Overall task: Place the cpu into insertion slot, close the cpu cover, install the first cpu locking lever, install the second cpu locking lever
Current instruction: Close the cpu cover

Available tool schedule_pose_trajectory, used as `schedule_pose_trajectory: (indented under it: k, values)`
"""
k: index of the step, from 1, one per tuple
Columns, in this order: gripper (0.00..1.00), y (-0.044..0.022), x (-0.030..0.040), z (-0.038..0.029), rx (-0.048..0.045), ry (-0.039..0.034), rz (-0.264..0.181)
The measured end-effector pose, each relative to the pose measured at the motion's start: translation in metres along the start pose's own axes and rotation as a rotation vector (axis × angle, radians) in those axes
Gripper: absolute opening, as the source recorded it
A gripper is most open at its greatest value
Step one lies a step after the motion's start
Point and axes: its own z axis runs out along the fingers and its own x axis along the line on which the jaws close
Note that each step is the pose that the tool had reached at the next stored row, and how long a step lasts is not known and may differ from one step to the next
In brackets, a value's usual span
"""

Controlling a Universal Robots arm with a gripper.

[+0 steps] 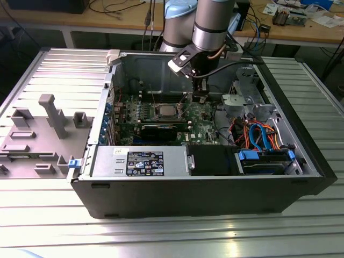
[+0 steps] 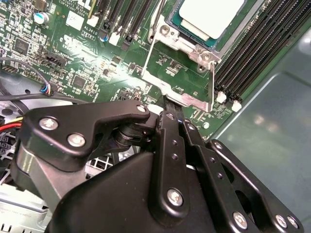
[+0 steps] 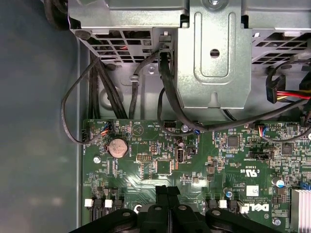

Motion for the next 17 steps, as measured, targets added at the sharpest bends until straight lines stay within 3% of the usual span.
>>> schedule_pose_trajectory:
  k: [17]
  values:
    - [0.11, -0.0082, 0.0001, 0.0000, 0.0000, 0.0000, 0.000]
